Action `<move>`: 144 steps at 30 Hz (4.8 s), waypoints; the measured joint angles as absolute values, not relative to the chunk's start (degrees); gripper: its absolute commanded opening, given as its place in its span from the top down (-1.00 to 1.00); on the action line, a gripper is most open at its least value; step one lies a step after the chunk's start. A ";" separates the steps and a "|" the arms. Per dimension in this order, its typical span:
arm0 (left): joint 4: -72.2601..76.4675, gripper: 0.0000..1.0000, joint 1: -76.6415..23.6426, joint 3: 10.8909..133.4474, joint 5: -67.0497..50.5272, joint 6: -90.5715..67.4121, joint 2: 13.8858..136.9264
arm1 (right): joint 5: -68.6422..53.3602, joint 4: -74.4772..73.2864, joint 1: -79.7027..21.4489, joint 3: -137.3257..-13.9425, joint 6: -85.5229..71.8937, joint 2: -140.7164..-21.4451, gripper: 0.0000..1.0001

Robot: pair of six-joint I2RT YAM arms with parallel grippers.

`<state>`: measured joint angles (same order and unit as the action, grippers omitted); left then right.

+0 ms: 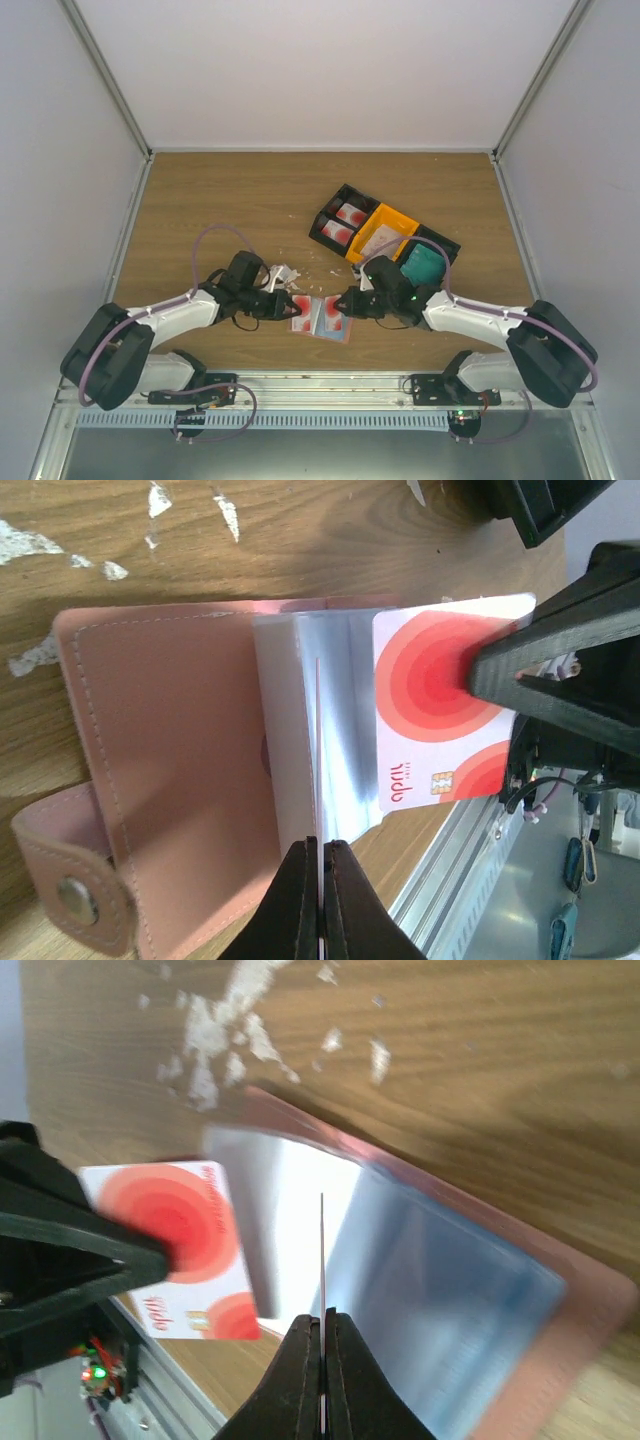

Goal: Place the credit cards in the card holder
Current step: Turn over the card slot in the card holder, then insert the credit card into the card holder.

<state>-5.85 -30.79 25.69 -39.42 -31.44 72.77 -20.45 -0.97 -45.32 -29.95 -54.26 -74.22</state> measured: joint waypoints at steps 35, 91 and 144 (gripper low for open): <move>1.04 1.00 -32.93 25.82 -41.19 -31.94 81.45 | -10.31 -16.38 -44.12 -29.15 -56.01 -66.89 0.99; -3.68 1.00 -33.01 25.80 -37.36 -32.49 73.36 | -20.95 3.64 -43.33 -31.20 -57.60 -80.47 0.99; 6.26 1.00 -36.71 33.08 -42.26 -33.34 91.15 | -9.34 -15.42 -43.31 -25.12 -57.45 -63.79 0.99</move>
